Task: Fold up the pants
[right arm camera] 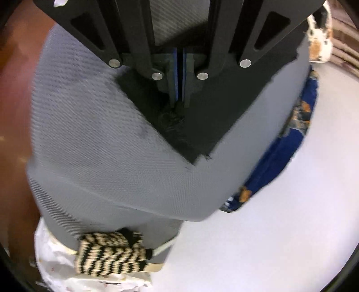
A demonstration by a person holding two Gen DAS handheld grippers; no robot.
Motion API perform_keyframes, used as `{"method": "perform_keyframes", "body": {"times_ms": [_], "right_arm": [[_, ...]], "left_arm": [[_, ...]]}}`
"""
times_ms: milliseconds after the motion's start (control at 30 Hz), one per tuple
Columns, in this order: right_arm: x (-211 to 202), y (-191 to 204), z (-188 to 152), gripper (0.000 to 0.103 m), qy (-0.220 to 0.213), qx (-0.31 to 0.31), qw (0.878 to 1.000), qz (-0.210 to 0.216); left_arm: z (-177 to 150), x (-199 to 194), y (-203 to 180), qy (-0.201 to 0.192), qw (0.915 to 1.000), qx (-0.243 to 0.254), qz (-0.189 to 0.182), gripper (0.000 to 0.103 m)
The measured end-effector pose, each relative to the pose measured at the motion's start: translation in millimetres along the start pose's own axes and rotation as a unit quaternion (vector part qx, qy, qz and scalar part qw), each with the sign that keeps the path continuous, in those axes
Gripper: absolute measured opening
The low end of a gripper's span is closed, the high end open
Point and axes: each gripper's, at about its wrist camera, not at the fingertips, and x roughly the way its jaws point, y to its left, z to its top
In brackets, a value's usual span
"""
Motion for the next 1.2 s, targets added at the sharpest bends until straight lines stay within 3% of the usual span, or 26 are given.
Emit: {"method": "perform_keyframes", "body": {"times_ms": [200,300,400,433,467,600,733,833,1000,1200], "right_arm": [[11,-8,-12,0.002,0.009,-0.001,0.999,-0.035],[14,-6,-10,0.006,0.018,0.0,0.999,-0.044],[9,-2,-6,0.022,0.033,-0.011,0.998,-0.055],[5,0,-4,0.034,0.033,-0.015,0.998,-0.059],[0,3,1,0.036,0.03,-0.023,0.998,-0.059],[-3,22,26,0.036,0.036,-0.07,0.996,-0.031],[24,48,68,0.036,0.078,-0.101,0.991,0.051],[59,63,93,0.036,0.122,-0.112,0.983,0.083],[107,69,118,0.035,0.16,-0.127,0.977,0.065],[134,70,131,0.035,0.182,-0.139,0.971,0.068]], "left_arm": [[0,0,-1,0.004,0.9999,0.011,0.001,0.012],[-1,0,-2,0.006,0.9999,0.013,0.003,0.012],[0,-2,0,0.009,0.9999,0.009,-0.008,0.016],[1,-3,1,0.011,0.9999,0.008,-0.01,0.017],[1,-5,3,0.012,0.9998,0.005,-0.014,0.02],[3,-16,6,0.011,0.9997,0.003,-0.021,0.036],[6,-33,15,-0.012,0.9989,-0.017,-0.042,0.036],[9,-45,29,-0.038,0.997,-0.049,-0.047,0.036],[7,-61,64,-0.069,0.99,-0.122,-0.016,0.036],[5,-63,95,-0.075,0.9805,-0.181,0.019,0.036]]}}
